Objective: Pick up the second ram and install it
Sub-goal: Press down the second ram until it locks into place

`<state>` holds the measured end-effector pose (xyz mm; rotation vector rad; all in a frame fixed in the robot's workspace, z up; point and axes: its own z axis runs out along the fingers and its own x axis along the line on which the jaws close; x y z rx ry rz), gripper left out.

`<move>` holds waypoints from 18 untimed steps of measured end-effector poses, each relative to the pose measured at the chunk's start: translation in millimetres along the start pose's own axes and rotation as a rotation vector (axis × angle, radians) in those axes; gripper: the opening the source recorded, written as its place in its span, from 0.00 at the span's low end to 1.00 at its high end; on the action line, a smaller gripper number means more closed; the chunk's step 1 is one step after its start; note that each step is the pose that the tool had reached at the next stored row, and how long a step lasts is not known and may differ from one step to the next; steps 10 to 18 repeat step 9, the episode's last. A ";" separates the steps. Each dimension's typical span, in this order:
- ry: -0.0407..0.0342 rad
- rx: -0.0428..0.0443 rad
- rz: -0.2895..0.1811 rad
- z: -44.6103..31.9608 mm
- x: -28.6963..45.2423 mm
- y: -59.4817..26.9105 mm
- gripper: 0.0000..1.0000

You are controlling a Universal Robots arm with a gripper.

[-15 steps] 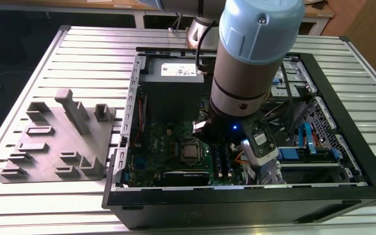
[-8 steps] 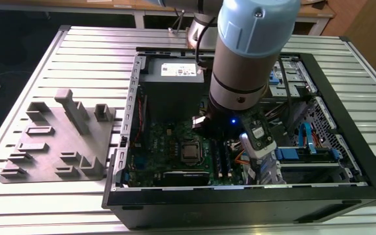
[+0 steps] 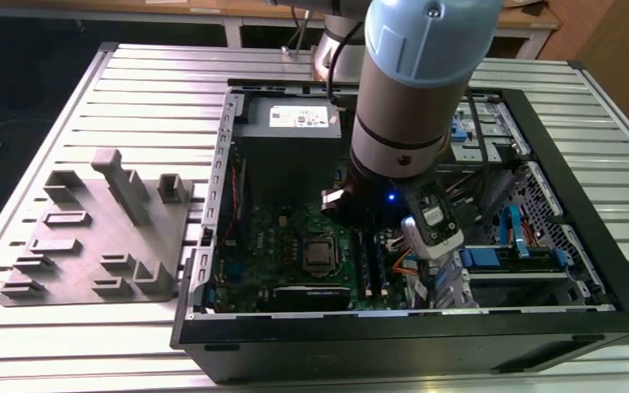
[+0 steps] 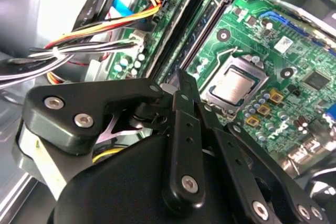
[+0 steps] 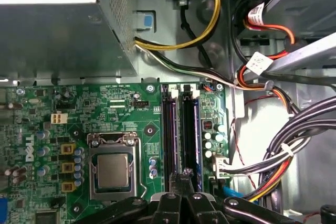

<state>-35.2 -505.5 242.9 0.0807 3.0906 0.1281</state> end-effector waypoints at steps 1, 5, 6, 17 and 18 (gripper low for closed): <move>0.0000 -0.0002 0.000 -2.3 -0.1 0.2 0.07; -0.0001 -0.0004 0.000 -4.1 -0.2 0.4 0.07; 0.0000 -0.0001 0.000 -4.2 -0.2 0.4 0.07; 0.0000 -0.0001 0.000 -4.2 -0.2 0.4 0.07; 0.0000 -0.0001 0.000 -4.2 -0.2 0.4 0.07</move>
